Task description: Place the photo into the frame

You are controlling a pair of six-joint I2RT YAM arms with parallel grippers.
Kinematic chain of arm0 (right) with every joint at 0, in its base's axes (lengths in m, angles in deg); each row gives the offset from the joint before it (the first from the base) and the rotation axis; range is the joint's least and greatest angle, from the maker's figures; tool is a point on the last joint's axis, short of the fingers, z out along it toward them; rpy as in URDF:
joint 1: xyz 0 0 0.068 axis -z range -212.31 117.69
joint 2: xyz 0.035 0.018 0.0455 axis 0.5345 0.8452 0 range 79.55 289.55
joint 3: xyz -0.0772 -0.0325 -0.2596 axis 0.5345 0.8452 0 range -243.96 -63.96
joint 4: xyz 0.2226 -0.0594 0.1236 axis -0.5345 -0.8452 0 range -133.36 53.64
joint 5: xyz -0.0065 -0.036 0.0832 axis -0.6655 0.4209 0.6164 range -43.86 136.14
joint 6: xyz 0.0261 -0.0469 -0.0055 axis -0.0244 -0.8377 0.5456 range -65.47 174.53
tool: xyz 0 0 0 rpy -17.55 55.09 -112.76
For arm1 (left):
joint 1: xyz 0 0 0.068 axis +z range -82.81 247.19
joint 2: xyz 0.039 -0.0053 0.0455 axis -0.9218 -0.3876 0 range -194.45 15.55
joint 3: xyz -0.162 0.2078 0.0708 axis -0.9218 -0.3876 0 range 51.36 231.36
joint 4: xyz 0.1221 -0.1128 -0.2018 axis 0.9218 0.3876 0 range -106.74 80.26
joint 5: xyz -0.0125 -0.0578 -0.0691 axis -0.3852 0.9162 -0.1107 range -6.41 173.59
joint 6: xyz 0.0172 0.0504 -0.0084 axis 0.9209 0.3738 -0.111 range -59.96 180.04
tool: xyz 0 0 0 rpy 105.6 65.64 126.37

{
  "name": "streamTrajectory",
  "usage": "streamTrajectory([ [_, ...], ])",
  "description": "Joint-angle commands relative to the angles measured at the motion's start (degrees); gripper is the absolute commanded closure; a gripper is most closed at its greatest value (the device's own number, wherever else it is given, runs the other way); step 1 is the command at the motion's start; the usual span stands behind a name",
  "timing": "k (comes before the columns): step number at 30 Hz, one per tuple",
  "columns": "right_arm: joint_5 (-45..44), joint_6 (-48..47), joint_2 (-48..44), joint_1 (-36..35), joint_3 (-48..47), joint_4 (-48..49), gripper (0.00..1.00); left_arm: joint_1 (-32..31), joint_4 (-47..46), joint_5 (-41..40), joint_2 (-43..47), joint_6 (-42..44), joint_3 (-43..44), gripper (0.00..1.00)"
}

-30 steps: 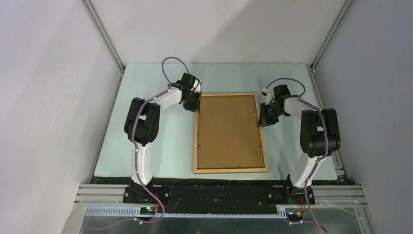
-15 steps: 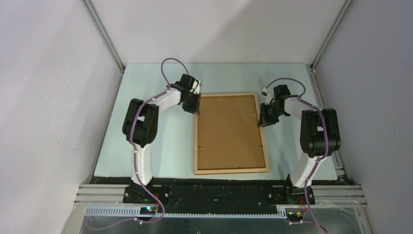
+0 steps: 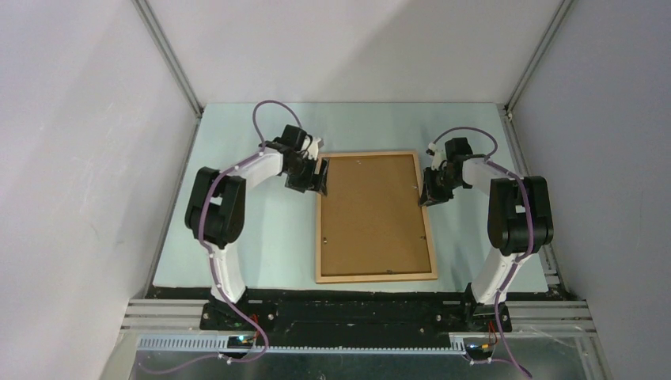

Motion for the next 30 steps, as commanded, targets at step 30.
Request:
streamTrajectory([
  [30,7.9,6.8,6.2,6.1,-5.3,2.6,1.00,-11.1,0.1,0.4,12.5,7.3,-16.0,0.24],
])
